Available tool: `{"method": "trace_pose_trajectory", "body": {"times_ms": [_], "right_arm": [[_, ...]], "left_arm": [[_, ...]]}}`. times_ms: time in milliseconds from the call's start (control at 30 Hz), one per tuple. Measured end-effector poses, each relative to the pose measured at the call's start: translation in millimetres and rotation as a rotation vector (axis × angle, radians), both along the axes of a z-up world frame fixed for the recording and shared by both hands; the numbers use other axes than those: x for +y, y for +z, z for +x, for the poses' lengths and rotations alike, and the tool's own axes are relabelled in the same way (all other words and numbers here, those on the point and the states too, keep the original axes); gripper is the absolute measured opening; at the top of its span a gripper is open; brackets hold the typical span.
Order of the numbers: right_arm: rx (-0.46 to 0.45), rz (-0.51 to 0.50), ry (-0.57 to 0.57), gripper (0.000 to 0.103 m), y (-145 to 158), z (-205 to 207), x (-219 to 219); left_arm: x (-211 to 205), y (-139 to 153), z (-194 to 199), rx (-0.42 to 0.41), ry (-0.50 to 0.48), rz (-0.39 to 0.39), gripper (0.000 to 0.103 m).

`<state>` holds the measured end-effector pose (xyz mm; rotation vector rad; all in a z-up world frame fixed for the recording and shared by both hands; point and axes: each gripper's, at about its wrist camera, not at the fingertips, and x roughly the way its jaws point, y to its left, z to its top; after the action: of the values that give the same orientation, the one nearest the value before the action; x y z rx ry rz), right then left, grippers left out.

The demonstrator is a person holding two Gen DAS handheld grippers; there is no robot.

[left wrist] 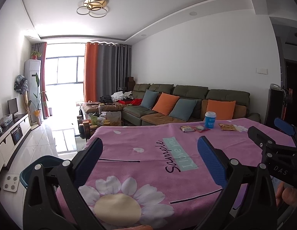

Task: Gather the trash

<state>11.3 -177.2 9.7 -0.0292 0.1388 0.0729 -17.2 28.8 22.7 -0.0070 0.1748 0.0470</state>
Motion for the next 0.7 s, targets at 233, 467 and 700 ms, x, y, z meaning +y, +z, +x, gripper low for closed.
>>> {"method": "trace_pose_trajectory", "body": {"times_ms": [233,467,700], "right_arm": [[-0.001,-0.008,0.005,0.096,1.6,0.6,4.8],[0.003,-0.011,0.007,0.096,1.7,0.7,6.2],[0.003,-0.014,0.007,0.096,2.2,-0.5,6.3]], "left_arm": [[1.6,0.8,-1.8,-0.002,0.004,-0.004,0.097],[1.7,2.5,-2.7,-0.007,0.010,-0.008,0.097],[2.5,2.1,-3.8,-0.009,0.013,-0.009,0.097]]}}
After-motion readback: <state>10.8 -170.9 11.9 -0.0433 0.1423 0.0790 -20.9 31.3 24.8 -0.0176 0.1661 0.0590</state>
